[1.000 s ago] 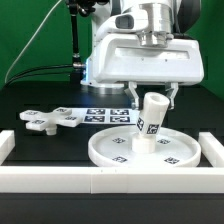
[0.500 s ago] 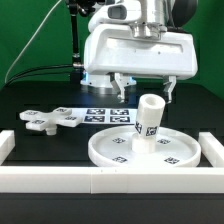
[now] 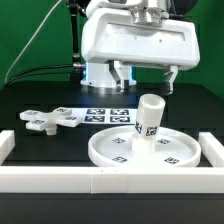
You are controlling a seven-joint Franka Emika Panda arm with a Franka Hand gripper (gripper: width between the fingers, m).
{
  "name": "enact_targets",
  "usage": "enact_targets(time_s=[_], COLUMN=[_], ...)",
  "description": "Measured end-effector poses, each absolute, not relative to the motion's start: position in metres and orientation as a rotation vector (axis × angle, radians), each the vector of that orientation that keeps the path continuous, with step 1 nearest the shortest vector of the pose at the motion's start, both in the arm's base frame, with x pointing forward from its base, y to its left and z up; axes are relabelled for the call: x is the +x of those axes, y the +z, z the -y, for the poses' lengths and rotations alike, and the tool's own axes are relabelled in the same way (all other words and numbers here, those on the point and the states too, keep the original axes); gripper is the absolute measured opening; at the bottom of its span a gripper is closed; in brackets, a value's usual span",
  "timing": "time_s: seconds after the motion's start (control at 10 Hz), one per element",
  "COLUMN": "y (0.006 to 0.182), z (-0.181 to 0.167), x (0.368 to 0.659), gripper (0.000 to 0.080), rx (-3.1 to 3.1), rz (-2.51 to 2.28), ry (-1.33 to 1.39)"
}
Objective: Assemble round table
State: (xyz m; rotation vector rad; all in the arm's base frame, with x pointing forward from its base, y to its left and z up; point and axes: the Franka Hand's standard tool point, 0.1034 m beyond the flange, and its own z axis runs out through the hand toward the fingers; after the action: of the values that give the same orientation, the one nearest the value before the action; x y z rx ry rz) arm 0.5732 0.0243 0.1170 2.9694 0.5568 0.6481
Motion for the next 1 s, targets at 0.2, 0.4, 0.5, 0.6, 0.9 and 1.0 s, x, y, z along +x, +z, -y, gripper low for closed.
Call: enact_targets(time_s=[0.2,0.4,0.5,0.6,0.9,1.0], y=[0.117,0.117,0.121,0.122,0.119,0.118], z=[-0.020,-0.033,-0.036,-0.037,-0.045,-0.046], x=[0.576,0.568,0.570,0.568,0.560,0.563], gripper=[0.0649,0.0649,0.0649,0.0649,0.0649,0.0649], rx=[2.974,3.072,3.087,3.111,3.134,3.134], rz=[-0.548,-0.462,-0.467,-0.466,-0.456,-0.449], ry=[0.629,0.386,0.297,0.149,-0.143,-0.226])
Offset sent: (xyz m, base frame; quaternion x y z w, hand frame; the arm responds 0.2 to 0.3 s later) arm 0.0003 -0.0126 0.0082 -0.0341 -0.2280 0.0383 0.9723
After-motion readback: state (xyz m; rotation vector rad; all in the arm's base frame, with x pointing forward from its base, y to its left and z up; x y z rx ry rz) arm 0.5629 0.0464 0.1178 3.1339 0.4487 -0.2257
